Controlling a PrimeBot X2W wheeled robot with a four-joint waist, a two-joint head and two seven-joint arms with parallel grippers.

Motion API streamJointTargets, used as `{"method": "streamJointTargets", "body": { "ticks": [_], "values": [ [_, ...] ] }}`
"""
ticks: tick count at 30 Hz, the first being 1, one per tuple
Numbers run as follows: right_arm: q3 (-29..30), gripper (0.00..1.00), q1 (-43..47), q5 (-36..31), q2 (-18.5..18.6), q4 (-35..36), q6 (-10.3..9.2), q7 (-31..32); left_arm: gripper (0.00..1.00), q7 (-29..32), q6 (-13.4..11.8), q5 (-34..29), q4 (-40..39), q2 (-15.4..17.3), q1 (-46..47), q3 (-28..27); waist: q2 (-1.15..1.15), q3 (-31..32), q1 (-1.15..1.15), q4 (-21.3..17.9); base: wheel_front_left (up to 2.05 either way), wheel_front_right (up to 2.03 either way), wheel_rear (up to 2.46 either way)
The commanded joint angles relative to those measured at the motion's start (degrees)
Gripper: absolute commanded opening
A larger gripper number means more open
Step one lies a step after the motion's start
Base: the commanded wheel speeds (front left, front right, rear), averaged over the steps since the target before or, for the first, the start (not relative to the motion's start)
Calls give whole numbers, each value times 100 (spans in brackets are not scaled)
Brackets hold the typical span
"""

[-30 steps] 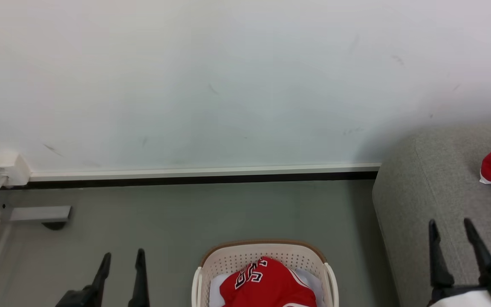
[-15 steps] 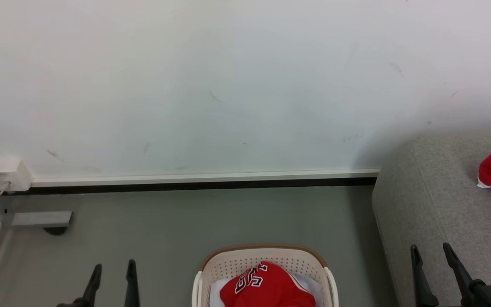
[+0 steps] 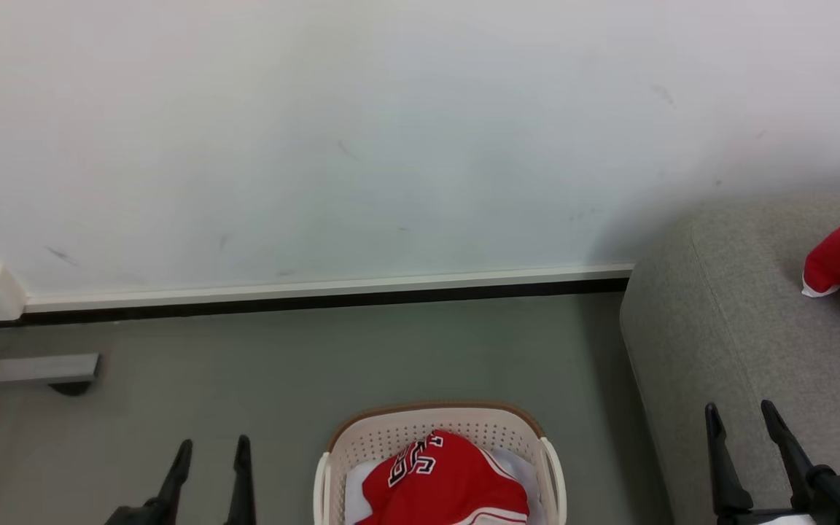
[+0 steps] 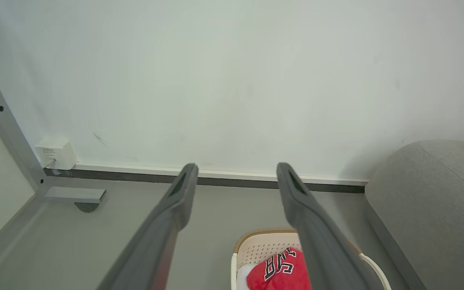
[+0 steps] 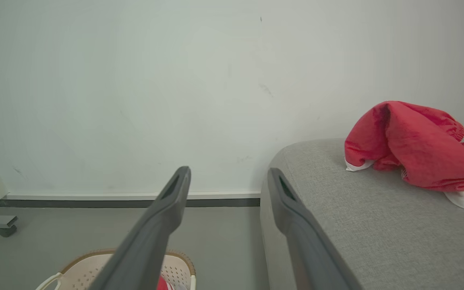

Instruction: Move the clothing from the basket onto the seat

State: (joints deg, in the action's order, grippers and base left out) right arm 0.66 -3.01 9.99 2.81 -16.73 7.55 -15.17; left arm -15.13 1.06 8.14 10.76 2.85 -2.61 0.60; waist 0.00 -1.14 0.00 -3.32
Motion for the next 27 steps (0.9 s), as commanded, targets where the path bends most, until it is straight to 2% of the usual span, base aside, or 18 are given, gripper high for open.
{"method": "streamJointTargets", "body": {
  "ticks": [1,6,15,21,27],
  "values": [
    [34,100,-69,-36,14,38,-12,3,100,-3,19,-22,11,13,98,35,0,-147,0,-95,0,0,0],
    [146,100,-349,-53,14,203,-13,3,100,-3,88,-144,82,14,585,289,0,-784,0,-223,0,0,0],
    [378,100,-1234,27,12,786,-13,3,100,-3,356,-548,313,19,2069,722,0,-2539,0,-302,0,0,0],
    [639,100,-1840,3,13,1144,-13,4,100,-3,435,-883,813,36,3093,1103,0,-3508,0,-219,0,0,0],
    [903,100,-2176,-4,11,1394,-13,3,100,-3,366,-1165,1578,21,3865,1682,0,-4011,0,-79,0,0,0]
  ]
}}
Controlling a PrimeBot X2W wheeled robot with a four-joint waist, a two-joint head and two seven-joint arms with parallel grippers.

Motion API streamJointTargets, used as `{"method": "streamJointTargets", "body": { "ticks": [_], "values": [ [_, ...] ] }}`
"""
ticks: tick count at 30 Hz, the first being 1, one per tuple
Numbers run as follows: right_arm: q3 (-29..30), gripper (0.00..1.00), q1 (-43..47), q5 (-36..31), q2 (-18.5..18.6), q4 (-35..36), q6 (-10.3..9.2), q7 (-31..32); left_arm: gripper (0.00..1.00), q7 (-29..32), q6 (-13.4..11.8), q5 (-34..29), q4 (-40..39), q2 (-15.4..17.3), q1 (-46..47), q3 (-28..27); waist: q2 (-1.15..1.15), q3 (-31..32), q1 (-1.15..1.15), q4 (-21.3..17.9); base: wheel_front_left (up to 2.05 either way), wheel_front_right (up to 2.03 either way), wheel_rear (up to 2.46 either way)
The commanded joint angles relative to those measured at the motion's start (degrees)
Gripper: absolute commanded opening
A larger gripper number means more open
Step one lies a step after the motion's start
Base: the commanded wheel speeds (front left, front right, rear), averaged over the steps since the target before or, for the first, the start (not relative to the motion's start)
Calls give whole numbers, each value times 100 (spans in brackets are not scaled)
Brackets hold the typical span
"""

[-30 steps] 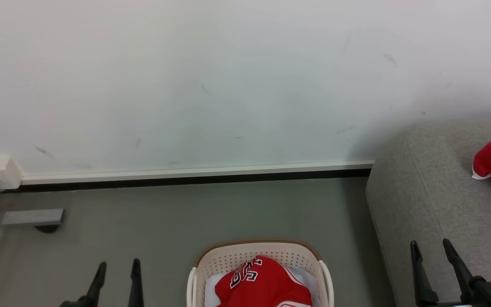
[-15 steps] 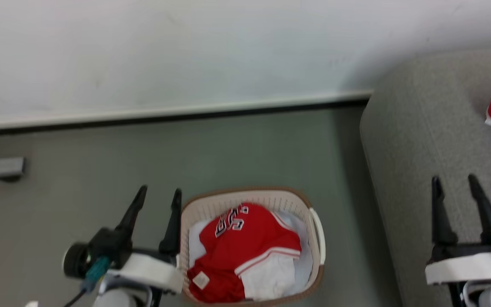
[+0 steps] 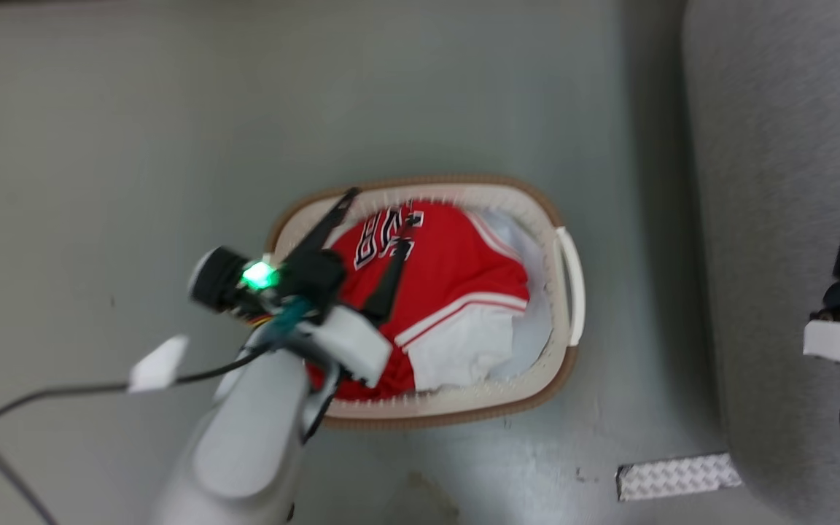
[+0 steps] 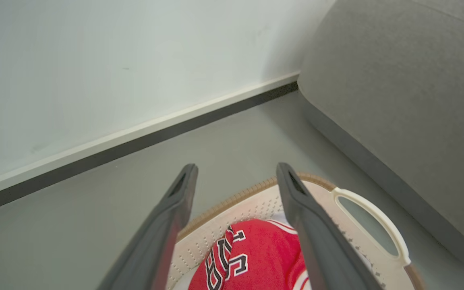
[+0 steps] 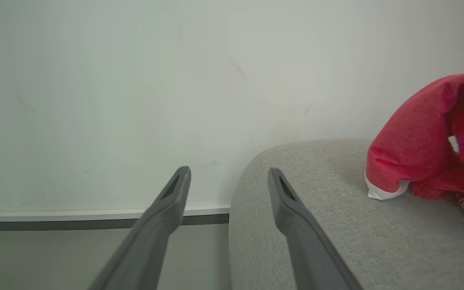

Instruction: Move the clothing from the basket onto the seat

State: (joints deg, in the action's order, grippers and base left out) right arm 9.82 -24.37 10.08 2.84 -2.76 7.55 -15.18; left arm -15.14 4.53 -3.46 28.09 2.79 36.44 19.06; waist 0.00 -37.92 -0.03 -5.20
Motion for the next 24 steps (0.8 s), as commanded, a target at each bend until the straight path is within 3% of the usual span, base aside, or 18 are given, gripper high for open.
{"method": "streamJointTargets", "body": {
  "ticks": [1,3,9,16,24],
  "values": [
    [19,100,-96,-26,9,43,-13,5,100,5,-24,-58,38,27,108,23,0,-417,3,133,0,0,0],
    [21,100,-189,41,8,100,-13,5,100,183,-25,-131,439,22,369,513,0,-557,3,164,0,0,0],
    [-122,100,-375,118,9,205,-13,5,100,746,-398,439,1152,30,1109,1557,0,-930,3,81,0,0,0],
    [-157,100,-367,235,8,411,-13,4,100,1394,-809,817,2027,28,1811,2125,0,-1350,3,-57,0,0,0],
    [-243,100,-402,350,7,453,-13,5,100,1823,-1324,1209,2502,28,2218,2555,0,-1571,3,-175,0,0,0]
  ]
}}
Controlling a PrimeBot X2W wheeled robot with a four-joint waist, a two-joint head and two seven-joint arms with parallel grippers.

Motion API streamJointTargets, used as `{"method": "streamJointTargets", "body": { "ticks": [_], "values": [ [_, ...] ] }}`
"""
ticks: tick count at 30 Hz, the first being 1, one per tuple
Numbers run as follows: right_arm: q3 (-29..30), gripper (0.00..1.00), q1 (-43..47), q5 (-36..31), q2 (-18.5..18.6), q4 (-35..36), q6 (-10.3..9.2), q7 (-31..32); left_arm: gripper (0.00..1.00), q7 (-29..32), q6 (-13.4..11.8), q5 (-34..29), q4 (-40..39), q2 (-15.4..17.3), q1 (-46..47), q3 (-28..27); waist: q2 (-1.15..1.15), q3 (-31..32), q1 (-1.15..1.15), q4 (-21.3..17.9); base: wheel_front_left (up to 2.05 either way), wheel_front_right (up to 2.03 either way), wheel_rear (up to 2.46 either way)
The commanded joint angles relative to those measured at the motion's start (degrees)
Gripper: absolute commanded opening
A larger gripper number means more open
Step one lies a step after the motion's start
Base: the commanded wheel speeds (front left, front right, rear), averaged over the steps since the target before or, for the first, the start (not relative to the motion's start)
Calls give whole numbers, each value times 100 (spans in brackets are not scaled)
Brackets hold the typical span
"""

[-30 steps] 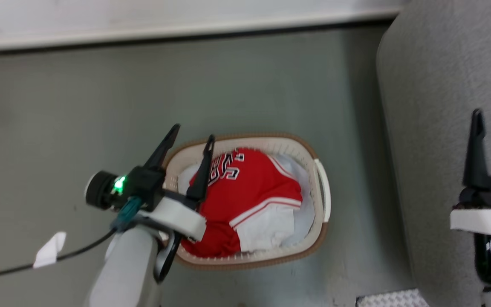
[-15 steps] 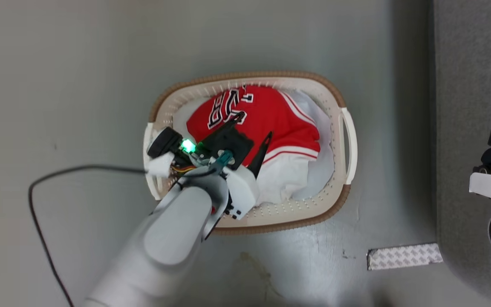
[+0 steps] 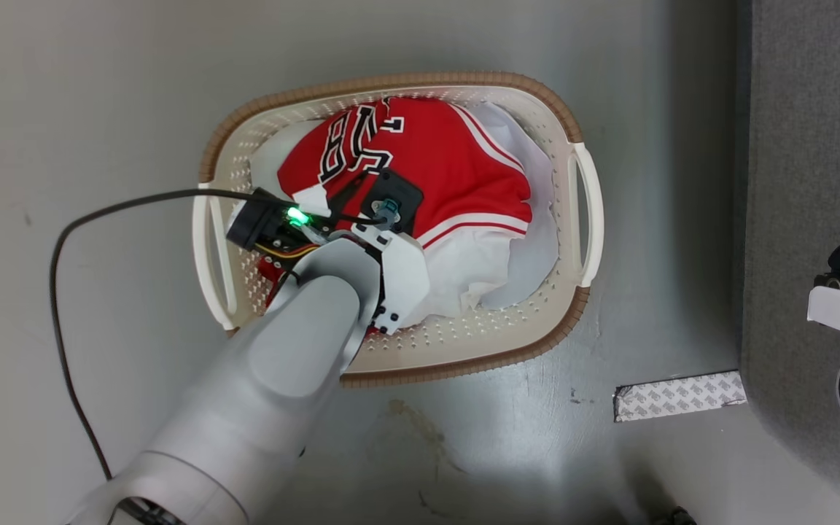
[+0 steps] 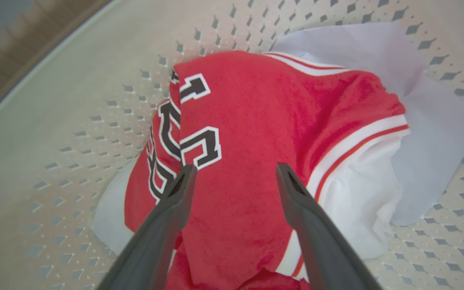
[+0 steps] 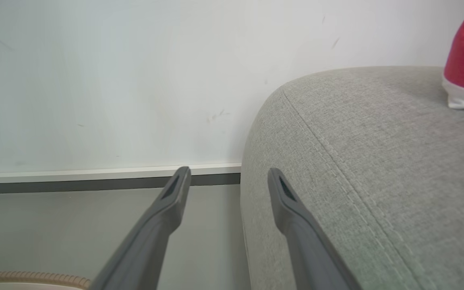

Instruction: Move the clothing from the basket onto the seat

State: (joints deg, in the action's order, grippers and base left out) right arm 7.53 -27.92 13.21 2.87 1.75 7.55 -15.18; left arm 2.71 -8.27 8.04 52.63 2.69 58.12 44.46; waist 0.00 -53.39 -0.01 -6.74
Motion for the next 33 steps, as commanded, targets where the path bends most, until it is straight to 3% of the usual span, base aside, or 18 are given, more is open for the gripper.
{"method": "streamJointTargets", "body": {
  "ticks": [1,7,15,33],
  "values": [
    [-32,100,-43,59,4,16,-13,5,100,71,-110,82,102,37,86,61,0,-37,1,-30,0,0,0],
    [-82,100,-24,143,3,56,-13,6,100,220,-379,336,400,38,242,176,0,-96,1,-74,0,0,0],
    [-105,100,-20,236,0,60,-13,7,100,374,-538,581,643,38,342,392,0,-205,1,-123,0,0,0],
    [-198,100,-8,289,-22,-2,-5,15,100,193,-672,908,1105,38,715,577,0,-353,1,-138,0,0,0]
  ]
}}
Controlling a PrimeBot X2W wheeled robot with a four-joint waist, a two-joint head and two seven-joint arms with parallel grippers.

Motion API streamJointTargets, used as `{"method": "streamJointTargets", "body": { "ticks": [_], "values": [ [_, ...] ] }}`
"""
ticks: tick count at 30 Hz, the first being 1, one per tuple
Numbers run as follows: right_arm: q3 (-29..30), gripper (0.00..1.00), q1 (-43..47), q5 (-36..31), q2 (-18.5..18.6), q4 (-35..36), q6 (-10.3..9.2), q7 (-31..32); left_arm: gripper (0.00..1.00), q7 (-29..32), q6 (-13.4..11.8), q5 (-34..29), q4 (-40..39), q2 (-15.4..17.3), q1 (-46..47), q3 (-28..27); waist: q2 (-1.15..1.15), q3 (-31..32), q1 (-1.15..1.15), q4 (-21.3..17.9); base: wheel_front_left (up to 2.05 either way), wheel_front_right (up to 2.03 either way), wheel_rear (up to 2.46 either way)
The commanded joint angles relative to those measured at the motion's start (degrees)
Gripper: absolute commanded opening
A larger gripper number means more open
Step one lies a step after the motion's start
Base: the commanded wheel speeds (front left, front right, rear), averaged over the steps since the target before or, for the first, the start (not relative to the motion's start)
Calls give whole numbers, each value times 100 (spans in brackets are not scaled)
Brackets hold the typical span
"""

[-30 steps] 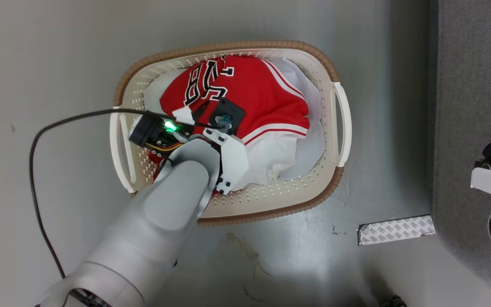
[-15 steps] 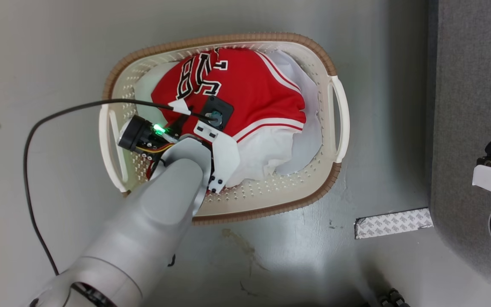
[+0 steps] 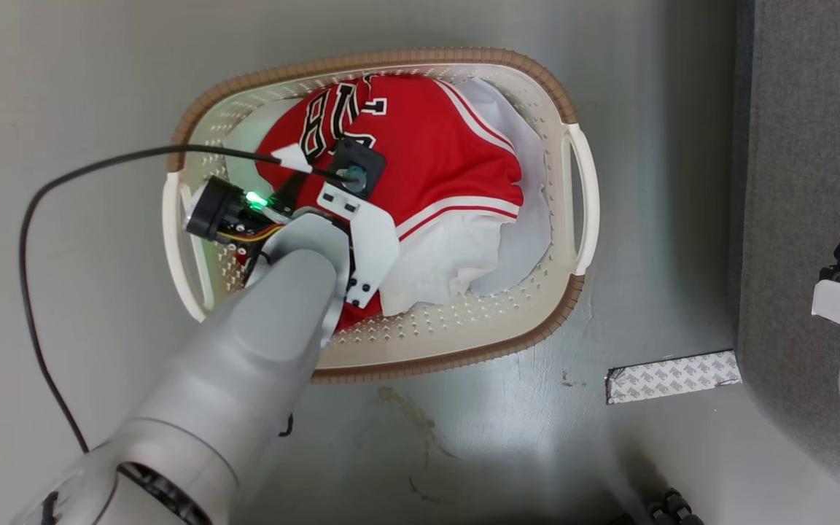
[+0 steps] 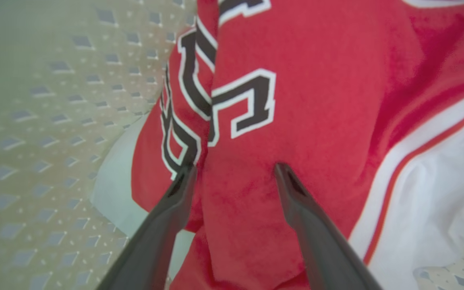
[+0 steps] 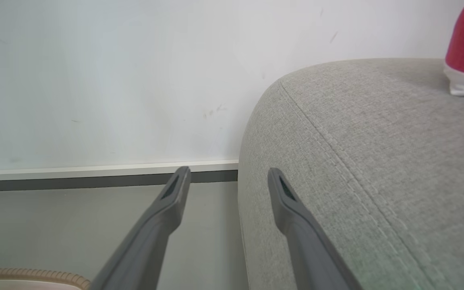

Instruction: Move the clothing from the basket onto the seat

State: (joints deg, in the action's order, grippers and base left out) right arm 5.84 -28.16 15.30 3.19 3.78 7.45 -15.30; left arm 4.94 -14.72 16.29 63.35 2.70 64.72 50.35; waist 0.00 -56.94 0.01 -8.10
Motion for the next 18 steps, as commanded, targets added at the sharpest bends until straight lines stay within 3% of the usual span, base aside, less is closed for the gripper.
{"method": "streamJointTargets", "body": {
  "ticks": [1,18],
  "values": [
    [-49,100,9,87,-54,-209,5,27,100,-50,-30,119,62,36,79,-15,0,1,-1,-12,0,0,0],
    [-127,100,41,180,-56,-222,5,44,100,-411,197,466,754,41,339,-59,0,-207,-1,-190,0,0,0]
  ]
}}
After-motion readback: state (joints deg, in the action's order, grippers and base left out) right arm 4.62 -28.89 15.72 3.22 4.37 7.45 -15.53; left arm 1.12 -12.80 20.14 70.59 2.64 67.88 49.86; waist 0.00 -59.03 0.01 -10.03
